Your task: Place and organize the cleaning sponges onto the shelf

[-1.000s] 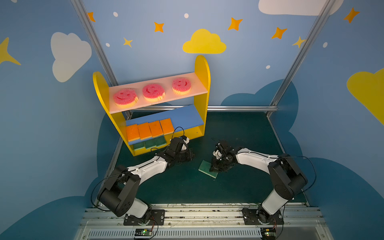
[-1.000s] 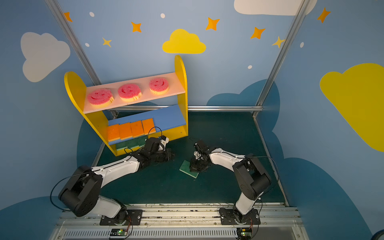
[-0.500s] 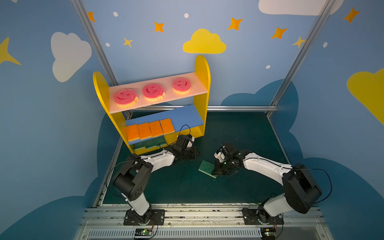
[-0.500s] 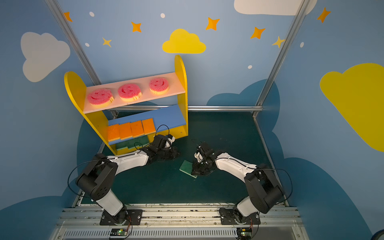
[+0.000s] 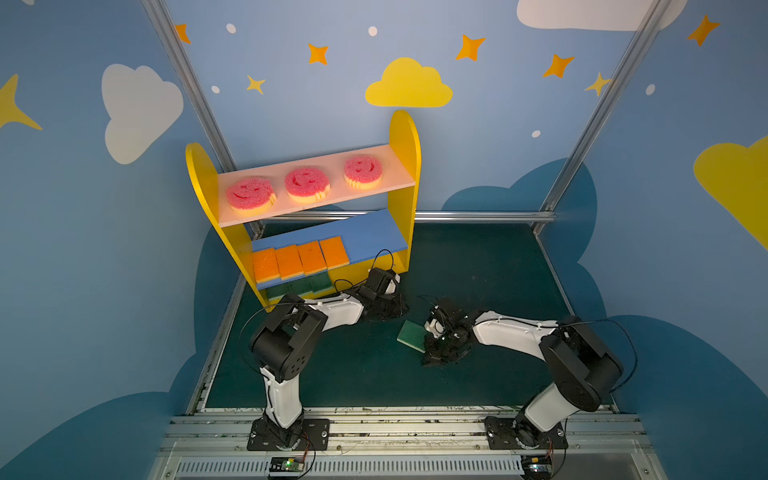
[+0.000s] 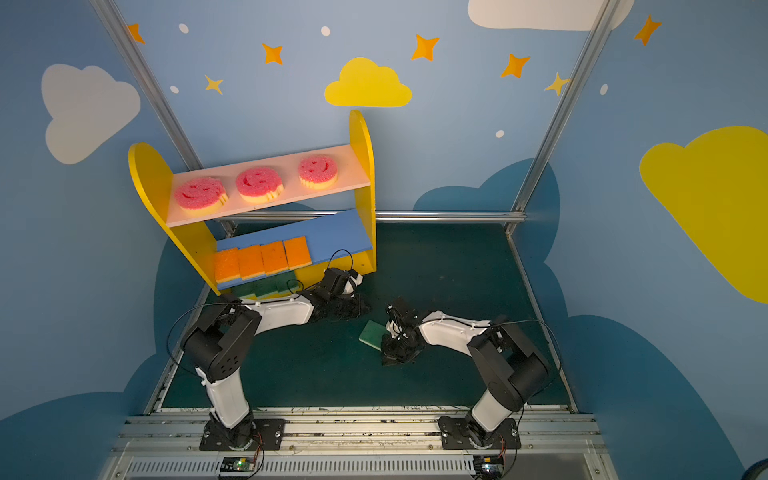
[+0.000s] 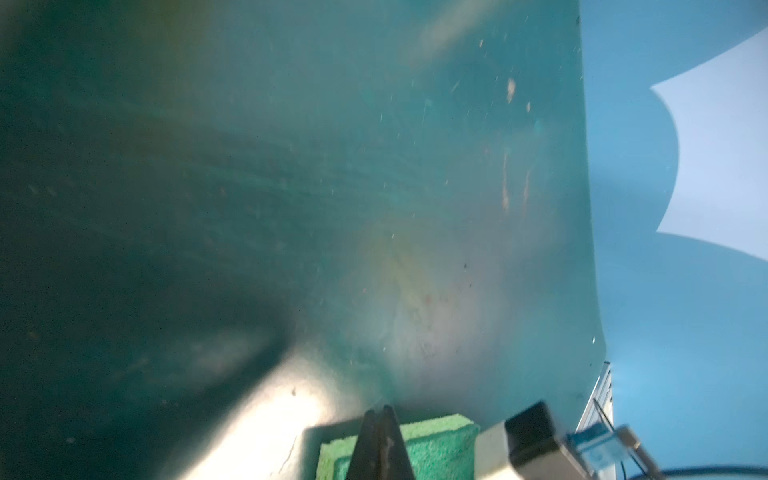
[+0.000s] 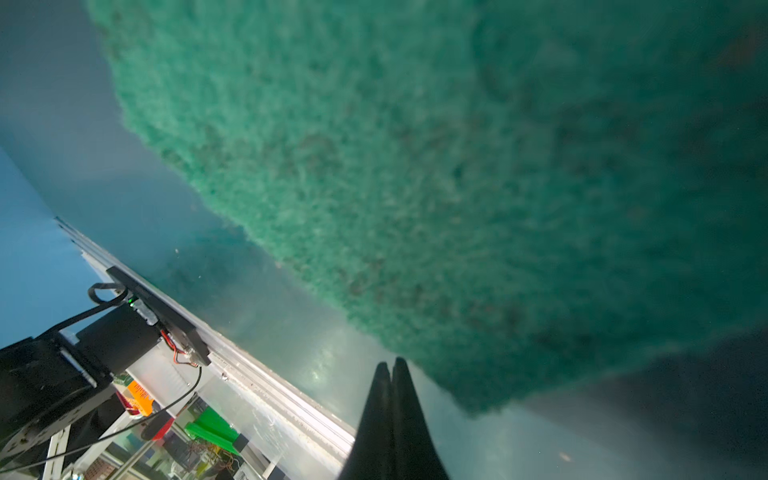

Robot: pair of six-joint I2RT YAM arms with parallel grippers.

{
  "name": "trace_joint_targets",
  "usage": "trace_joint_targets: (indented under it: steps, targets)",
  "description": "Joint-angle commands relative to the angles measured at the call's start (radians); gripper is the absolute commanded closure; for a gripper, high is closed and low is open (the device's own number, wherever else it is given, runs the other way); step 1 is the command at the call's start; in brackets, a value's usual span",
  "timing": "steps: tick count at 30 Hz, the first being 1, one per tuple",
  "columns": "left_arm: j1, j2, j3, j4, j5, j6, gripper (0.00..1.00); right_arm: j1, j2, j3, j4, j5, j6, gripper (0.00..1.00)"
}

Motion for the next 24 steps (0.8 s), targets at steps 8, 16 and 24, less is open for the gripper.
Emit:
trace_joint_targets:
  steps: [8,16,24]
  targets:
    - [-0.033,-0.04,-0.132,0.057,0.008,-0.006,0.97,-0.094,0.034,0.049,-0.051,0.034,-0.025,1.0]
    - [-0.043,-0.207,-0.286,0.076,-0.018,-0.033,0.97,-0.132,0.153,0.18,-0.044,-0.002,-0.049,1.0]
    - [-0.034,-0.377,-0.354,0.002,-0.077,-0.064,0.75,-0.14,0.213,0.259,-0.062,-0.024,-0.064,1.0]
